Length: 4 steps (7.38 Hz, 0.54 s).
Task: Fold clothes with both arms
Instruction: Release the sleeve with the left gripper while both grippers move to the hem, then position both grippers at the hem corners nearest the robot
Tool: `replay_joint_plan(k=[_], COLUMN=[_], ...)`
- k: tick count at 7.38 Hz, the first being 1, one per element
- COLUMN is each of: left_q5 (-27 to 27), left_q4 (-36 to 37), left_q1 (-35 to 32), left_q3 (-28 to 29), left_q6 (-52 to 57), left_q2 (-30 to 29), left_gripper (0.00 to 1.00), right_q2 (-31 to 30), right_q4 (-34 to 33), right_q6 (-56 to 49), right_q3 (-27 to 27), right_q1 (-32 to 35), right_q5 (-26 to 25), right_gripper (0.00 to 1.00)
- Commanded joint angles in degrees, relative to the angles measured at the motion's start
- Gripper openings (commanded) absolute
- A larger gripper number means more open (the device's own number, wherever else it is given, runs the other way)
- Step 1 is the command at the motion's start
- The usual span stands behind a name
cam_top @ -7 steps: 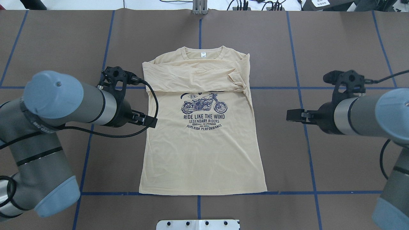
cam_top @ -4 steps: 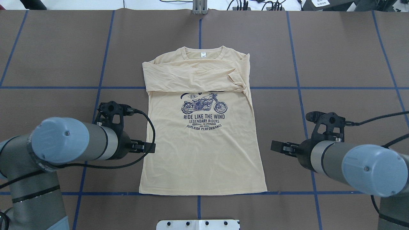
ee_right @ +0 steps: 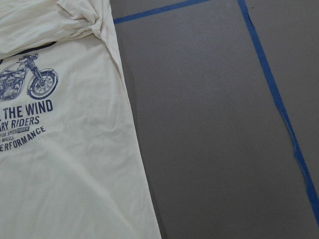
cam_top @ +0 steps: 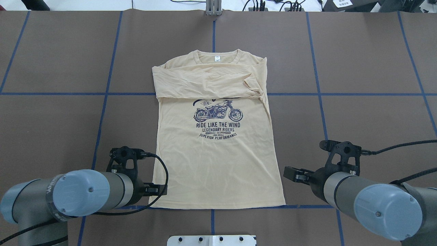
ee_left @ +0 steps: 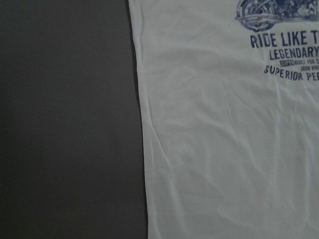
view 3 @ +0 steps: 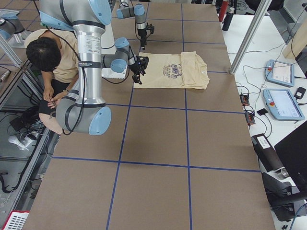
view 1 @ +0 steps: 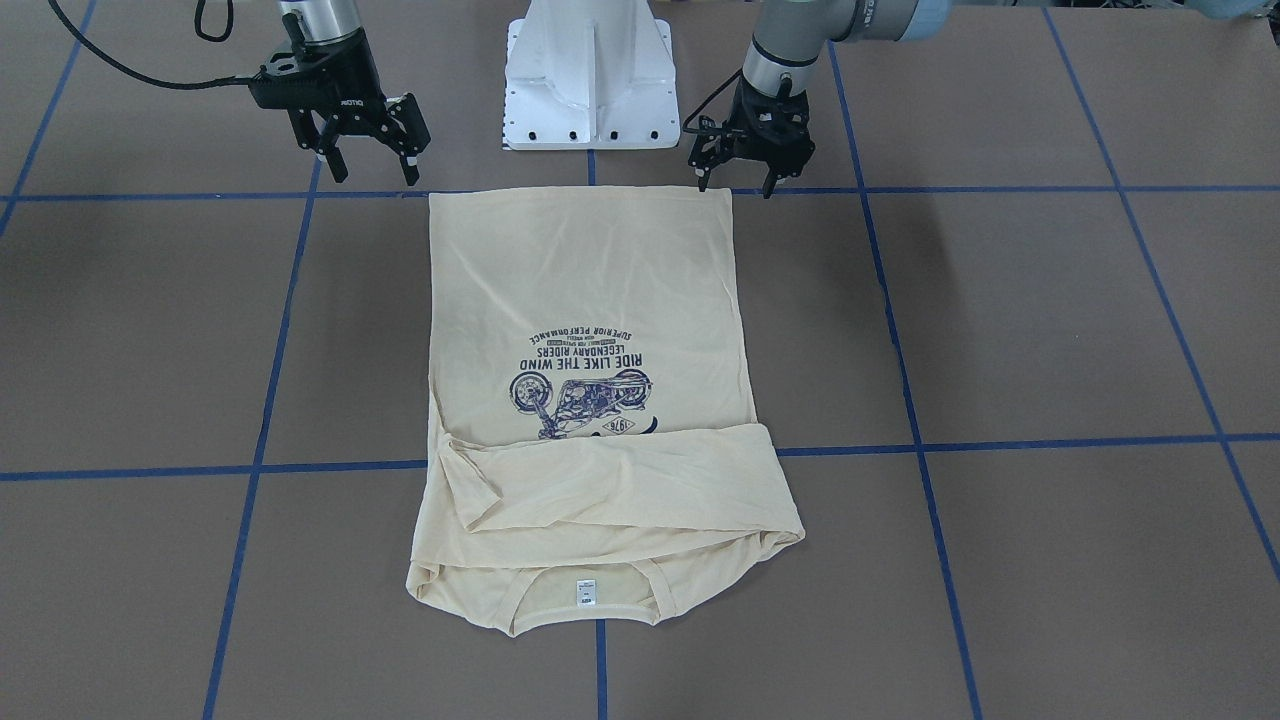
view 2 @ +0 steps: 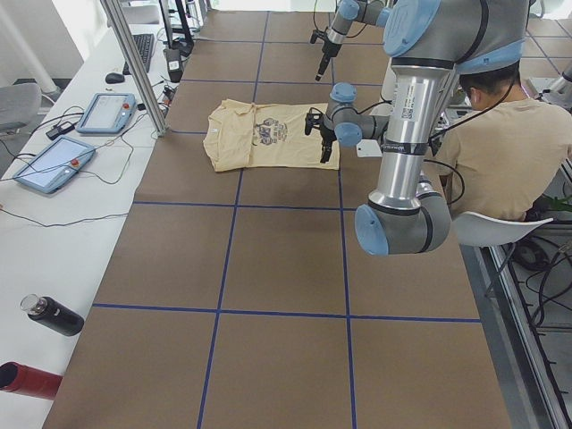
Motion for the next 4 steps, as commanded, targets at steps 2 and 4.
replay_joint_plan(k=[2, 4], left_q5=[0.33, 0.24], left_q4=[0.03, 0.03], left_q1=[2.86, 2.95], left_q3=[2.11, 2.47], left_q6=[-0.93, -0.67], left_q2=[-0.55, -0.64], left_gripper=[0.46, 0.41], right_q2=[0.11, 0.11], right_q4=[0.00, 0.00], right_q6=[0.05, 0.05], right_q3=[0.09, 0.00], right_q1=[-0.18, -0.27], right_q5=[-0.12, -0.21], right_gripper=[0.99, 0.99])
